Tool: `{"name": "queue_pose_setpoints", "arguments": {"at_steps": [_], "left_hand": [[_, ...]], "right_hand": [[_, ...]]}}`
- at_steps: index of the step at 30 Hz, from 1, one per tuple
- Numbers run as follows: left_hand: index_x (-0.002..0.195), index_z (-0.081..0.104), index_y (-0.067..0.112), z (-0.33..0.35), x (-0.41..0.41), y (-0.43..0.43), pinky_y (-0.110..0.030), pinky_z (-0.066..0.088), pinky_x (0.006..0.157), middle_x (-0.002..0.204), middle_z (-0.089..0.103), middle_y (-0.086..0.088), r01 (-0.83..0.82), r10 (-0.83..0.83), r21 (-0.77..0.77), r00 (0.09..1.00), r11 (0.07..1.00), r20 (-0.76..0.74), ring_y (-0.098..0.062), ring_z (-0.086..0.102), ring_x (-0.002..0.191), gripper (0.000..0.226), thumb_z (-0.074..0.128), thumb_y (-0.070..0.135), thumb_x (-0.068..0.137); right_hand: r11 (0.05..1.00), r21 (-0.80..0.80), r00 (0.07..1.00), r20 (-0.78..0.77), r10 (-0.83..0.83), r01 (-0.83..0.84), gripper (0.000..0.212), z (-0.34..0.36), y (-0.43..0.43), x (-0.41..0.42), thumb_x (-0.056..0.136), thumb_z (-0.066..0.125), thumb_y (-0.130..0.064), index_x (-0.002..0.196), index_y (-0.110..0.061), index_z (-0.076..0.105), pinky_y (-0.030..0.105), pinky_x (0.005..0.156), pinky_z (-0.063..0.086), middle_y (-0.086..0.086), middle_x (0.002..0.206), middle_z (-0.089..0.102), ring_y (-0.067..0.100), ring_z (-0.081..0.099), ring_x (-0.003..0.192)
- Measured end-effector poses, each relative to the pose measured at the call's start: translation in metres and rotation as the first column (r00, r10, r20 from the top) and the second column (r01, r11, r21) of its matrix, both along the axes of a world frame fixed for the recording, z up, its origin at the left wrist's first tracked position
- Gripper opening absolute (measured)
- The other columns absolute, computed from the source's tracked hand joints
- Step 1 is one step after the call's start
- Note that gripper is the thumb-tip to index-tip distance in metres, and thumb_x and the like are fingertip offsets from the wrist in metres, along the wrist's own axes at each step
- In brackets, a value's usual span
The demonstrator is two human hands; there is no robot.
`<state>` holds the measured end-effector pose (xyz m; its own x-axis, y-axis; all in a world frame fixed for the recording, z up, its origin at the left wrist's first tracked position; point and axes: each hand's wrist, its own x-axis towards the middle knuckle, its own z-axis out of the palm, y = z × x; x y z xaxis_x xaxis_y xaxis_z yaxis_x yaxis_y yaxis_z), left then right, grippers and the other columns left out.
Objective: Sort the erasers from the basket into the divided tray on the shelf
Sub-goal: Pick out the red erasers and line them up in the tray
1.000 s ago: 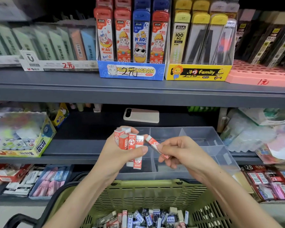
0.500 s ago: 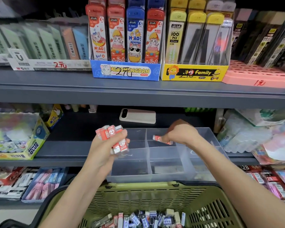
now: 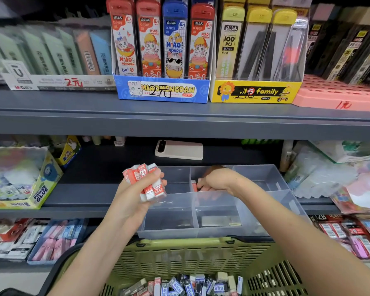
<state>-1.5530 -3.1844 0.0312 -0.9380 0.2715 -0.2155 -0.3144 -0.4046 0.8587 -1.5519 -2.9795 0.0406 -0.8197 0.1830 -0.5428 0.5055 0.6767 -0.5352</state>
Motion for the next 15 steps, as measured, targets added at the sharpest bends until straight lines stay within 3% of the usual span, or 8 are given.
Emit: {"name": "queue_pose_setpoints", "arguments": {"at_steps": [2,3,4,5,7,11,15], "left_hand": [[0.098,0.063,0.011,0.000,0.000,0.001,-0.030,0.056,0.055,0.077,0.072,-0.004,0.006,-0.006,0.023,1.000,1.000,0.021,-0.017,0.070,0.069,0.040,0.074,0.020,0.060],[0.099,0.063,0.011,0.001,0.000,0.002,-0.029,0.055,0.055,0.077,0.072,-0.004,0.007,-0.007,0.030,1.000,1.000,0.025,-0.017,0.070,0.070,0.040,0.073,0.019,0.061],[0.100,0.063,0.011,0.001,0.000,0.002,-0.028,0.055,0.055,0.077,0.072,-0.004,0.005,-0.005,0.035,1.000,0.999,0.025,-0.016,0.070,0.070,0.041,0.073,0.019,0.062],[0.100,0.062,0.011,0.002,0.001,0.004,-0.028,0.055,0.055,0.077,0.072,-0.003,0.002,-0.003,0.036,1.000,0.999,0.022,-0.015,0.070,0.070,0.040,0.072,0.019,0.062],[0.097,0.062,0.011,0.003,0.002,0.007,-0.030,0.056,0.055,0.077,0.072,-0.003,0.008,-0.008,0.027,1.000,1.000,0.000,-0.015,0.069,0.070,0.036,0.071,0.021,0.064],[0.101,0.057,0.008,0.007,0.007,0.016,-0.038,0.051,0.064,0.082,0.069,-0.006,0.032,-0.033,-0.013,0.998,0.999,-0.061,-0.018,0.067,0.070,0.042,0.071,0.026,0.066],[0.090,0.055,0.013,0.007,0.009,0.016,-0.031,0.054,0.065,0.086,0.071,-0.007,0.040,-0.040,0.007,0.995,0.999,-0.092,-0.018,0.069,0.076,0.033,0.074,0.027,0.066]], "right_hand": [[0.972,0.231,0.988,-0.138,0.064,-0.030,0.024,0.003,-0.002,0.004,0.093,0.047,-0.017,0.092,-0.003,0.067,0.027,0.073,0.048,0.013,0.101,0.069,0.026,0.063,0.087],[0.958,0.287,0.958,-0.280,0.064,0.020,0.023,0.007,-0.006,0.009,0.092,0.048,-0.017,0.087,-0.004,0.066,0.028,0.074,0.048,0.014,0.101,0.069,0.027,0.062,0.088],[0.972,0.224,0.902,-0.430,0.030,0.074,0.024,0.011,-0.013,0.016,0.091,0.050,-0.021,0.080,-0.008,0.066,0.030,0.074,0.048,0.014,0.095,0.070,0.025,0.062,0.083],[0.995,0.058,0.851,-0.524,-0.036,0.078,0.027,0.015,-0.021,0.024,0.090,0.054,-0.027,0.072,-0.011,0.066,0.031,0.071,0.050,0.011,0.085,0.071,0.020,0.061,0.073],[0.964,-0.265,0.853,-0.509,-0.114,-0.029,0.031,0.030,-0.044,0.042,0.083,0.064,-0.040,0.065,-0.016,0.066,0.027,0.058,0.051,0.005,0.067,0.071,0.012,0.061,0.058],[0.939,-0.338,0.873,-0.473,-0.118,-0.057,0.027,0.035,-0.067,0.055,0.074,0.077,-0.033,0.074,-0.009,0.064,0.021,0.045,0.048,0.005,0.062,0.067,0.011,0.061,0.052],[0.850,-0.526,0.890,-0.397,-0.223,-0.022,0.017,0.039,-0.043,0.057,0.079,0.074,-0.020,0.076,-0.005,0.068,0.017,0.044,0.042,0.003,0.061,0.066,0.007,0.057,0.051]]}}
